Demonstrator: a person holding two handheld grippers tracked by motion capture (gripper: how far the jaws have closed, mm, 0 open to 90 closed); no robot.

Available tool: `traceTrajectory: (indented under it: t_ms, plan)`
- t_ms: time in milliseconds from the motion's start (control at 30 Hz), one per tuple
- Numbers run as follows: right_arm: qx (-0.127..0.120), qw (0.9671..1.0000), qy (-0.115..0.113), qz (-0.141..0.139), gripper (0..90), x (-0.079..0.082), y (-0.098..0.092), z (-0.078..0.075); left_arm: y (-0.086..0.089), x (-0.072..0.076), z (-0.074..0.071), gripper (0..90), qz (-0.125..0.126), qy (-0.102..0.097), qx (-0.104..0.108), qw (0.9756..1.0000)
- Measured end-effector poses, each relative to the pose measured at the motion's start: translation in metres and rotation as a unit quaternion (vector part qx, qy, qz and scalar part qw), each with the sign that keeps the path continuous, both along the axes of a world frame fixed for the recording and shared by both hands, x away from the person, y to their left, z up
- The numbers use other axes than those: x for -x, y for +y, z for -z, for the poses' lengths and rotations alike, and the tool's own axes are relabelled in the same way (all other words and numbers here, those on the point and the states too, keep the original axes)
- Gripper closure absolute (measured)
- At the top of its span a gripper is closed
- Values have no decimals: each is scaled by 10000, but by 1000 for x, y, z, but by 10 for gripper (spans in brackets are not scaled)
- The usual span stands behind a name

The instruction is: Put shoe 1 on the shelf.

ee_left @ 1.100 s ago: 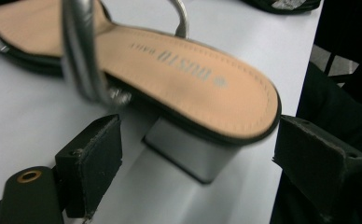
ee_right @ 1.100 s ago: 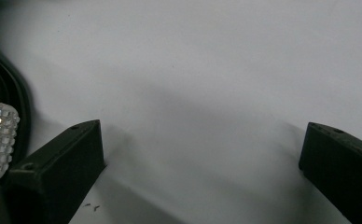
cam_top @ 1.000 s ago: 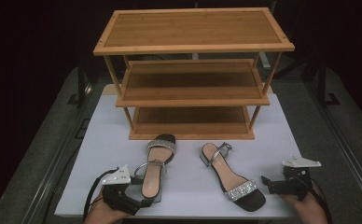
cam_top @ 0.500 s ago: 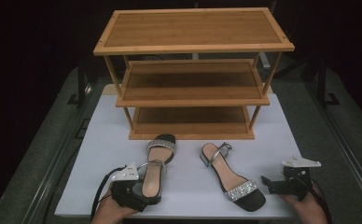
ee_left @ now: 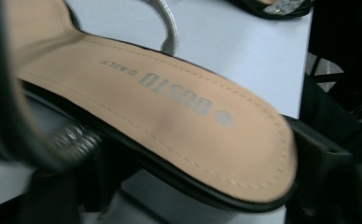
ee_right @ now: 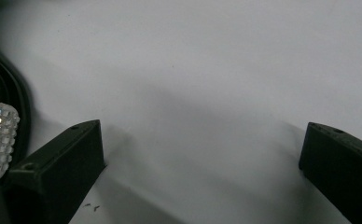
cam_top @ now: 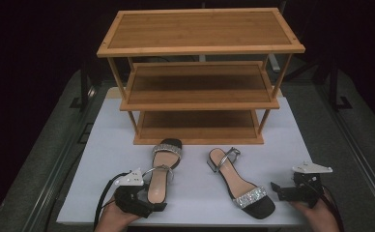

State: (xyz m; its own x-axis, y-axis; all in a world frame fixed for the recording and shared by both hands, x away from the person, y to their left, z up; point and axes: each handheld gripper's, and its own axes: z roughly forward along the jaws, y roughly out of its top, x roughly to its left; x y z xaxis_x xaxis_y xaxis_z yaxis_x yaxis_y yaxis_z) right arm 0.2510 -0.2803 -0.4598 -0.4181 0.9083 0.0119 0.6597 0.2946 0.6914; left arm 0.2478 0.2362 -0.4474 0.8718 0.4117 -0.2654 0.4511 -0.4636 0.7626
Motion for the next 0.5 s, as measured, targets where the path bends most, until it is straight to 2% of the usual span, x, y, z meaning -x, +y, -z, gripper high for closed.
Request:
traceTrajectory:
  t_ms: [167, 333, 500]
  plan:
    - [1, 10000, 1, 0, 0, 0, 0, 0, 2, 0, -3, 240, -17, -28, 125, 9999]
    - [-5, 10000, 0, 2, 0, 0, 0, 0, 5, 0, -8, 247, -55, -149, 317, 9994]
    - [-8, 10000, 1, 1, 0, 0, 0, 0, 8, -1, -13, 249, -97, -171, 524, 9984]
